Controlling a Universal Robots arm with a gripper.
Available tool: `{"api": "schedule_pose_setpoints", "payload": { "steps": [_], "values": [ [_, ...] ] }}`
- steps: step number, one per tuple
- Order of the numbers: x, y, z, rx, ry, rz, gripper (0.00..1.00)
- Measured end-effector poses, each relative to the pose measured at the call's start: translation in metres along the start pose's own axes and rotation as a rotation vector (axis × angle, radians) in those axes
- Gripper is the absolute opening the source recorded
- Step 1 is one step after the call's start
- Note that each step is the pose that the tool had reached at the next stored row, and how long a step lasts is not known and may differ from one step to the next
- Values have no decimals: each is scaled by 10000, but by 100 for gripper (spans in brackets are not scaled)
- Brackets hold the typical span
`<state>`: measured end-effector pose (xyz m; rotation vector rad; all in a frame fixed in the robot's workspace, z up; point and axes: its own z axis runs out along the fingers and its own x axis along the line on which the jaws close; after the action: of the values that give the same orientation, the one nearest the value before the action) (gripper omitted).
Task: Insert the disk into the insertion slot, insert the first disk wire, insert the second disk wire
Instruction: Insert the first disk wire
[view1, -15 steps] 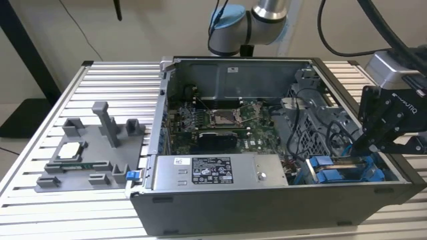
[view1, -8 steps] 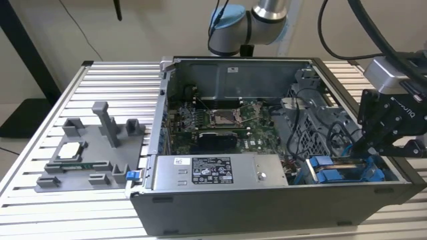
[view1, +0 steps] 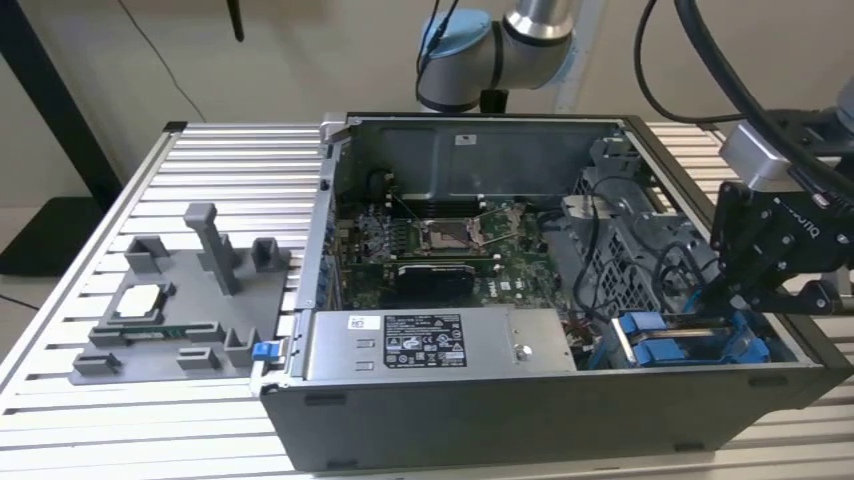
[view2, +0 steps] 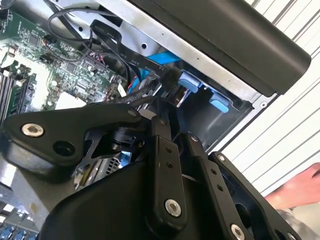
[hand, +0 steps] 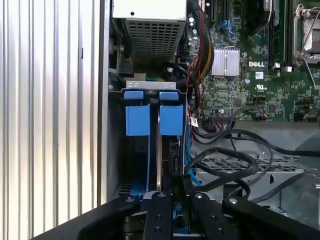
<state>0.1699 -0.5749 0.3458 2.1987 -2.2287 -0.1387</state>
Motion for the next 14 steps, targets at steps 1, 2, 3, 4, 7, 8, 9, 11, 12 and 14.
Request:
{"api": "schedule_pose_setpoints", "payload": {
  "steps": [1, 2, 3, 4, 7, 8, 9, 11, 12, 14],
  "values": [
    [0, -8, 4, 0, 1, 4, 0],
    [0, -13, 10, 1, -1, 9, 0],
    [0, -14, 14, 1, -1, 15, 0],
    [-1, -14, 17, 2, -2, 18, 0],
    [-2, -16, 22, 1, -3, 17, 0],
    [-3, -16, 24, 2, -5, 17, 0],
    [-3, -16, 27, 1, -6, 17, 0],
    [-8, -16, 32, 1, -9, 17, 0],
    [-11, -16, 33, 1, -7, 17, 0],
    [-15, -16, 37, 1, -8, 19, 0]
  ]
}}
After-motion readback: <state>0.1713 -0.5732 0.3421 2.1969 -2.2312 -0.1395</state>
